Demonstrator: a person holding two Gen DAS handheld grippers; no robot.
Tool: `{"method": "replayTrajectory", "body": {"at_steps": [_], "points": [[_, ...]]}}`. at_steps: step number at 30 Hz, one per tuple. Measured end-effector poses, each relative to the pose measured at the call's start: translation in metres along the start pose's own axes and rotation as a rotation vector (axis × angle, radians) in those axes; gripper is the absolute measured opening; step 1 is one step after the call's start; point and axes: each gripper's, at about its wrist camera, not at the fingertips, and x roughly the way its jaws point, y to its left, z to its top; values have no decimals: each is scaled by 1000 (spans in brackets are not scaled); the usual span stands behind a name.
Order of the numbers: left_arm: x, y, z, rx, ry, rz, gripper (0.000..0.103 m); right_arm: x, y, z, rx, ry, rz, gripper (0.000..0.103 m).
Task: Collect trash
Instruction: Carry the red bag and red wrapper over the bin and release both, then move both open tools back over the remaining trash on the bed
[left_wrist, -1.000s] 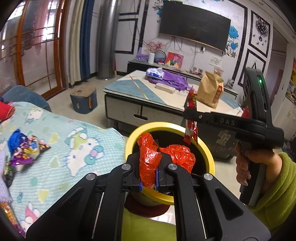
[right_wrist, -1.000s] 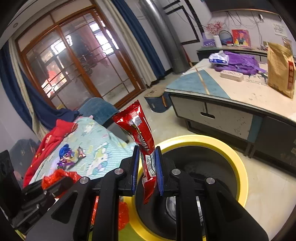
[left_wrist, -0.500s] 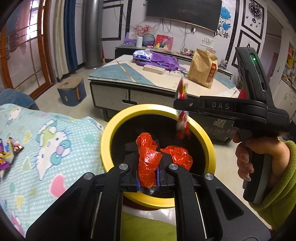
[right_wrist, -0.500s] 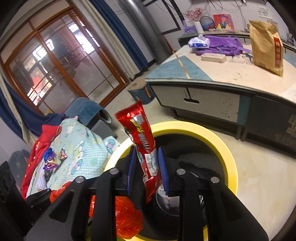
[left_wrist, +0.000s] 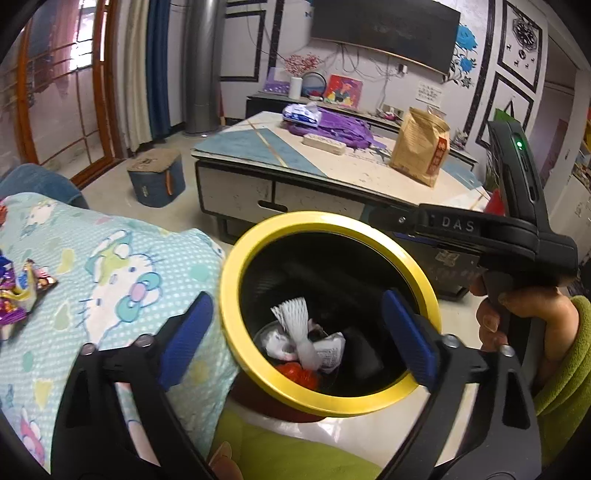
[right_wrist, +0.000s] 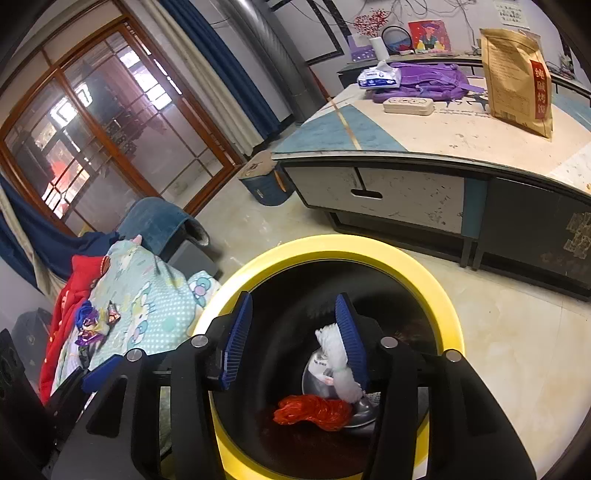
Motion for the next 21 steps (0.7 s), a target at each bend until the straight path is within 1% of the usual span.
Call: {"method": "replayTrajectory", "body": {"at_steps": [4,10,13,17,21], "points": [[-14,6,3,-14,-30,25,92,-5,16,0,-40,-12,11,49],[-33,18,6,-38,-71,76,92,-12,42,0,-103,-29,40,50],[-46,29,5,-64,-100,107,92,-15,56,-1,-132,-36,55,51],[-63,48,6,-117,-131,147,92,-19,74,-3,-171,-43,75,57],[-80,66,6,-168,-159,171,92,-21,95,-8,-213,-42,95,58]]}}
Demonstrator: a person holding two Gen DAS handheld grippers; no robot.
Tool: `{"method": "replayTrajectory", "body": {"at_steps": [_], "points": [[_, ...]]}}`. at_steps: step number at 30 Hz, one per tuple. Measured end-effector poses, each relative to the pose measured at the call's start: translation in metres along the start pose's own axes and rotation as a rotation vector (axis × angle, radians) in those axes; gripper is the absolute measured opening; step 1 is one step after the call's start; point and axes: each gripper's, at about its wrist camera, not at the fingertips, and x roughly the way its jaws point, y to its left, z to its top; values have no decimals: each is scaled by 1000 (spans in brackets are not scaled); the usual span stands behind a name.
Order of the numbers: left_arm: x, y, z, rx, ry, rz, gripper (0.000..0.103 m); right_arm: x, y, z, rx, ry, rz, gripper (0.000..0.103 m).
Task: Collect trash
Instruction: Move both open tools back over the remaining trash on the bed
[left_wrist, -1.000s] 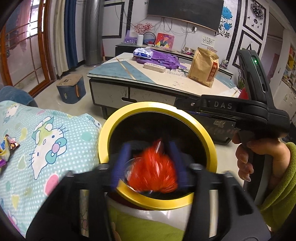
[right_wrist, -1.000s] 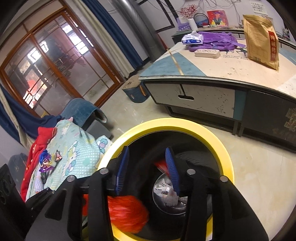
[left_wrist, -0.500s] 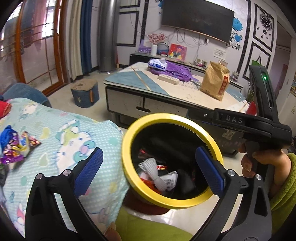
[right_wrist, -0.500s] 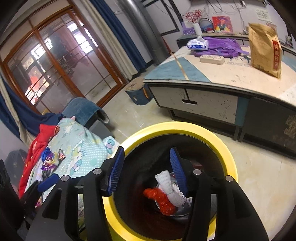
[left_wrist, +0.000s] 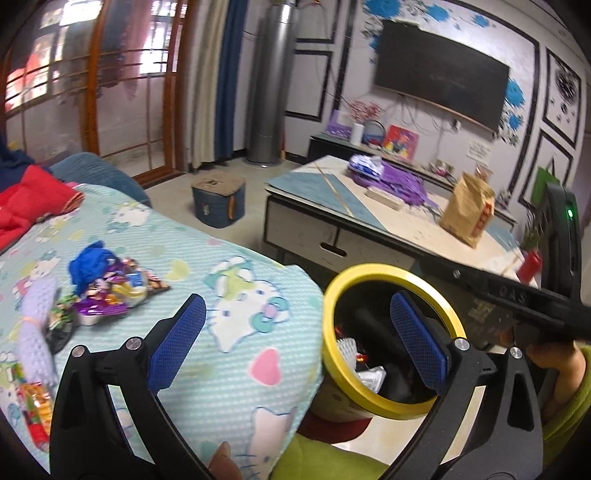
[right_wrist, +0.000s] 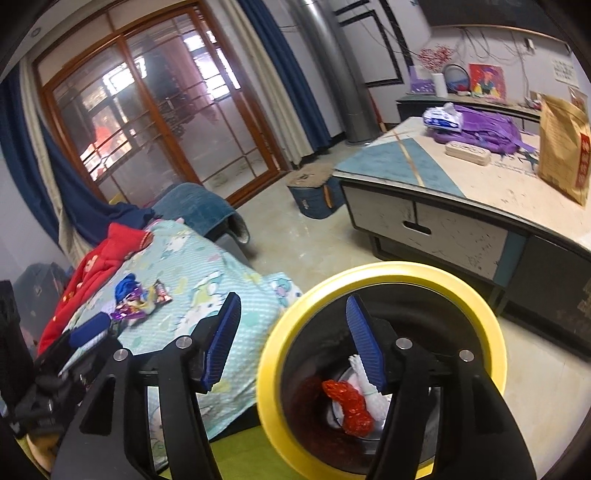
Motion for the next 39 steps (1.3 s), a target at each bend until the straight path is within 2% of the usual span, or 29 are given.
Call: {"method": "replayTrajectory", "body": {"at_steps": [12,29,39], "points": [[-30,40,5,-77,-60,74,92,-3,47,-3,-107,-10,43,65],[-66,114,4,-202,-121,201,92,13,112,-12,-211,28,129,65],[-79,160,-3,-288,-123,268,92,33,156,-15,-293,57,172,65]]}}
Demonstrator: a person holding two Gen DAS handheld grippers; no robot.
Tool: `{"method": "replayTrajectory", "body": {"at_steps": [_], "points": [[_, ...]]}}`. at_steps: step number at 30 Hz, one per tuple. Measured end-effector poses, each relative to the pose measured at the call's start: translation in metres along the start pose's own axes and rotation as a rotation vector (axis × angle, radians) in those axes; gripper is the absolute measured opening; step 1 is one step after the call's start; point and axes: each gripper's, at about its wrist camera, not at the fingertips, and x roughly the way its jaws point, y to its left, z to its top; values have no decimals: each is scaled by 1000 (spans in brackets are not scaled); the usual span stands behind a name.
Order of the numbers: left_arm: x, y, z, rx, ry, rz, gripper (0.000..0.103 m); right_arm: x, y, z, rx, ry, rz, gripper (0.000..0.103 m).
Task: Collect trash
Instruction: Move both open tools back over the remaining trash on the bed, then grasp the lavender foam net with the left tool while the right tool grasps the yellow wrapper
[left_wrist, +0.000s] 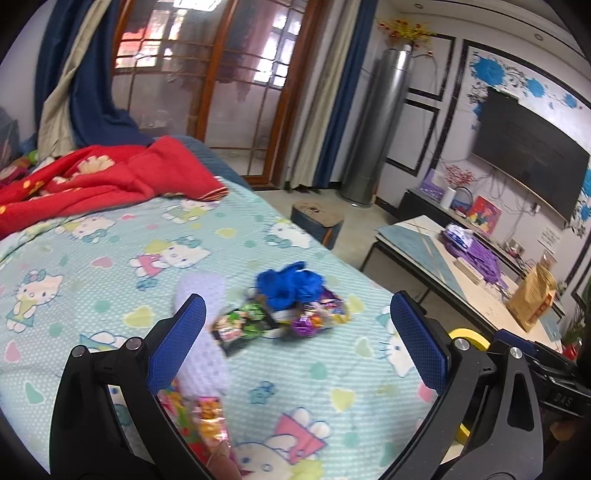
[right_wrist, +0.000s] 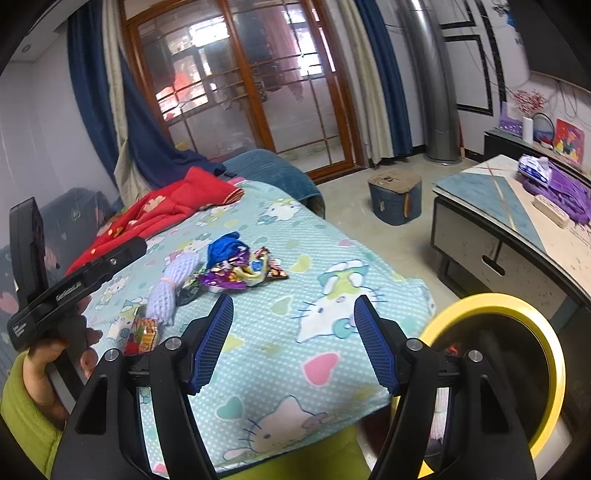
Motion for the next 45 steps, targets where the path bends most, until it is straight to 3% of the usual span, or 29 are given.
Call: {"method": "replayTrajectory", "body": {"at_steps": [8,18,28,30,36,42,45], "points": [[13,39,0,-47,52,57,92,37,41,11,-134,13,34,65],[38,70,-10,-99,141,73,92,108,70,17,-330,107,8,37],[57,78,-18,-123,185,59,92,152,76,13,-425,176,-26,24],[59,78,-19,-121,188,58,92,157,76,12,-430,188,-27,16],[63,76,-20,-109,201,47,78,149,73,7,-400,180,-2,4],[66,72,-23,-83,229,44,56,121,68,0,-325,179,57,3],[67,70,-24,-70,242,42,36,105,67,-3,-275,178,95,3]]}}
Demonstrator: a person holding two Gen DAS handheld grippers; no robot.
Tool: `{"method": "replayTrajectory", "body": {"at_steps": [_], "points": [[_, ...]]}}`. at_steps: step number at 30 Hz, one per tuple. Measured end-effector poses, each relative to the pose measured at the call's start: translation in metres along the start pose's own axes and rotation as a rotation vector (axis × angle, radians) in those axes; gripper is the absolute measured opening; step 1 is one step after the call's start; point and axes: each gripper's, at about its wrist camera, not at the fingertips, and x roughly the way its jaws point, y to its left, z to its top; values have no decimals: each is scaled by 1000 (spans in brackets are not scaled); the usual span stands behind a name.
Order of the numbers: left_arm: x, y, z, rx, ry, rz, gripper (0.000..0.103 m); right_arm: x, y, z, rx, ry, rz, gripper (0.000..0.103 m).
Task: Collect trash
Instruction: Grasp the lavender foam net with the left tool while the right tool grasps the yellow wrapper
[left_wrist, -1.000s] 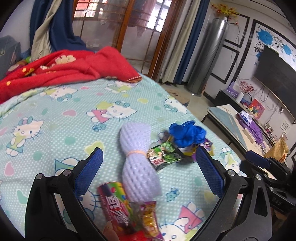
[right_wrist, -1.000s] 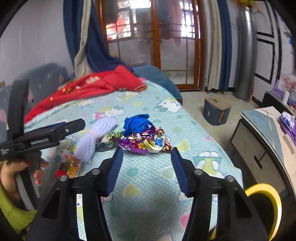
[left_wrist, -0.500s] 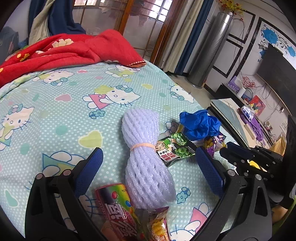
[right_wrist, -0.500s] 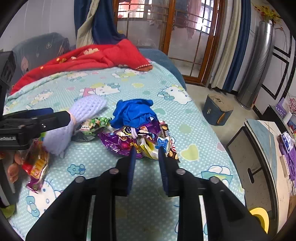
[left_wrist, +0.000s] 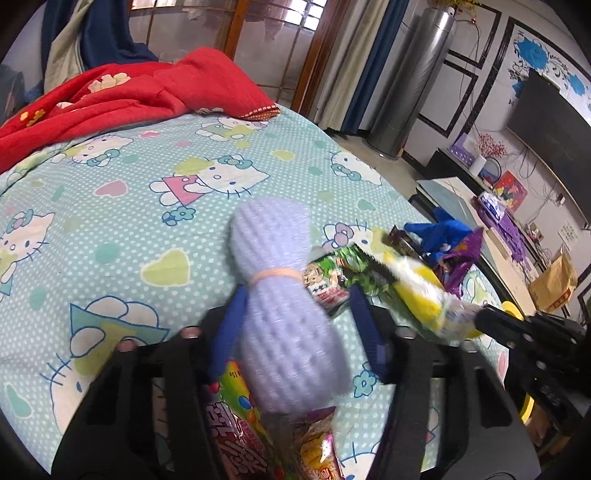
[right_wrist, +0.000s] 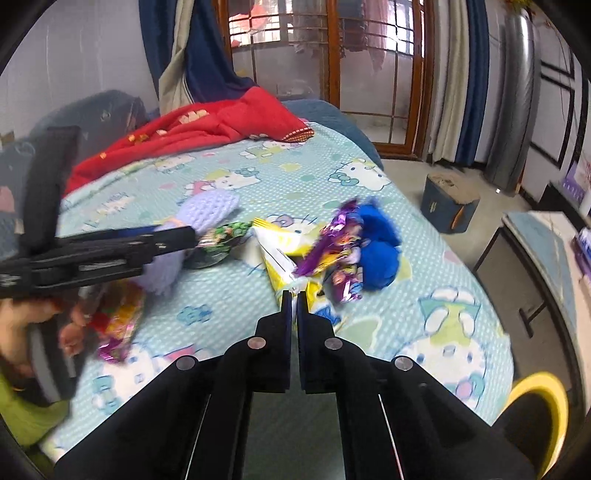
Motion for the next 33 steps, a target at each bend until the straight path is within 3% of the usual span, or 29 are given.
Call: {"method": "replayTrajectory", "body": {"at_steps": [1,5,12,20,33], "points": [[0,-1,-1,3,3,-1,29,-4,1,-1,8,-4,6,3],[-5,-2,-1,10,-13,-11,22,-26,4,-9,52,-35,40,3],[-29,-2,5,-11,-93,-47,21,-52,6,-20,102,-63,86,3],[-58,-15,13,-11,-168,-110,21,-76,3,-22,113,-106,72,3],[-78,-66,4,84,-194,-194,21,-109,-22,-26,160,-168,8,3]]}}
